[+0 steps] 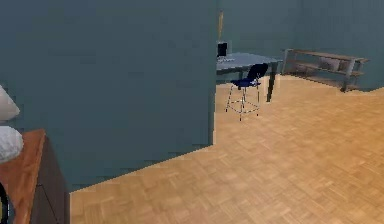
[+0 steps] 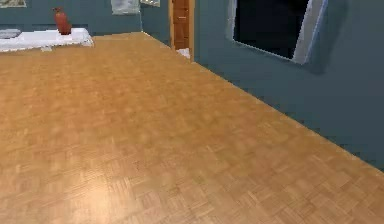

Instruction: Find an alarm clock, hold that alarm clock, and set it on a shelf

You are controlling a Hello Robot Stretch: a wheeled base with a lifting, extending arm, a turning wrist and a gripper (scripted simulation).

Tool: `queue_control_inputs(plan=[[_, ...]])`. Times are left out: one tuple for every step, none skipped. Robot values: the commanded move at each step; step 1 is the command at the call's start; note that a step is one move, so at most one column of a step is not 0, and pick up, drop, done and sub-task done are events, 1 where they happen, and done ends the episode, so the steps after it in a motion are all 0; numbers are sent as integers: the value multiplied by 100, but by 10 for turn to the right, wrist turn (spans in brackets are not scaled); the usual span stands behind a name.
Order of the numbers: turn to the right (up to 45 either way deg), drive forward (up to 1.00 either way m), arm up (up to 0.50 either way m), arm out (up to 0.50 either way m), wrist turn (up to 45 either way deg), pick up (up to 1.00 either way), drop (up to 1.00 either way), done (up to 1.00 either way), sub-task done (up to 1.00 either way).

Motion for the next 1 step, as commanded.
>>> queue_control_inputs(plan=[[-450,0,0,0,0,0,0,0,0]])
